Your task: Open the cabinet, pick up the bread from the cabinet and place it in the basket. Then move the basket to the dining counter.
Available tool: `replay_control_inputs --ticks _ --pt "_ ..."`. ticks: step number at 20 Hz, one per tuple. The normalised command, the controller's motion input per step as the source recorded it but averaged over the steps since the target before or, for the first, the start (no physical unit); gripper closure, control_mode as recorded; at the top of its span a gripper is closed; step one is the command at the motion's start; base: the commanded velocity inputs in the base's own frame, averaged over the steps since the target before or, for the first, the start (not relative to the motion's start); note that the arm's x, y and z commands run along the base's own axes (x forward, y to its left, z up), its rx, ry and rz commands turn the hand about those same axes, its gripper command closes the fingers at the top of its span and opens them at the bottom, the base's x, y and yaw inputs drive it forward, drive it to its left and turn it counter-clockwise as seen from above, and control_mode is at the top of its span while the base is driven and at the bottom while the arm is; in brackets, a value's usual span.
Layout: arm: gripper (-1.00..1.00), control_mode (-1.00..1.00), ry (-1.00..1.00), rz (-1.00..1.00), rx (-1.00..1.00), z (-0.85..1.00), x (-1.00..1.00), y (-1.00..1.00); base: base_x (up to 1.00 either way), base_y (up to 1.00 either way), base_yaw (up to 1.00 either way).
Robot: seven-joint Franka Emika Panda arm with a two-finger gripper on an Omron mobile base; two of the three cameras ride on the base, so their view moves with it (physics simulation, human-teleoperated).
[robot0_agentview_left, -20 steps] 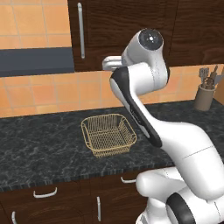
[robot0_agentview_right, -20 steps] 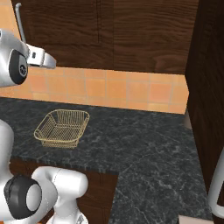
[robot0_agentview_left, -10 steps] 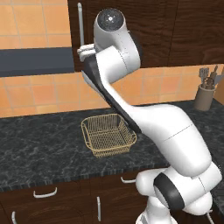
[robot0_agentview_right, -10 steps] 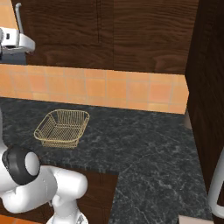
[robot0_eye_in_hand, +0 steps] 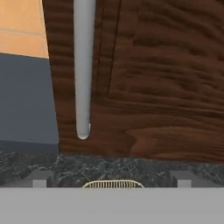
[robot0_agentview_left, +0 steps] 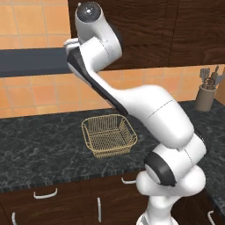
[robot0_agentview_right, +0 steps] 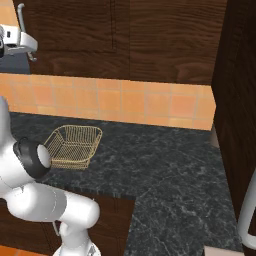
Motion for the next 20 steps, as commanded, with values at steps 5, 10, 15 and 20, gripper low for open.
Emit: replay_control_inputs --ticks 5,10,15,20 --pt "-1.00 -1.00 0.00 0.00 0.00 0.00 0.56 0.29 0.00 0.00 0.00" --pt "-1.00 -1.00 0.00 0.00 0.00 0.00 0.53 0.15 0.00 0.00 0.00" --pt "-1.00 -1.00 -0.03 0.00 0.02 0.00 0.15 0.00 0.00 0.00 0.00" --pt "-1.00 -1.00 -0.01 0.00 0.00 -0.01 0.13 0.05 0.00 0.00 0.00"
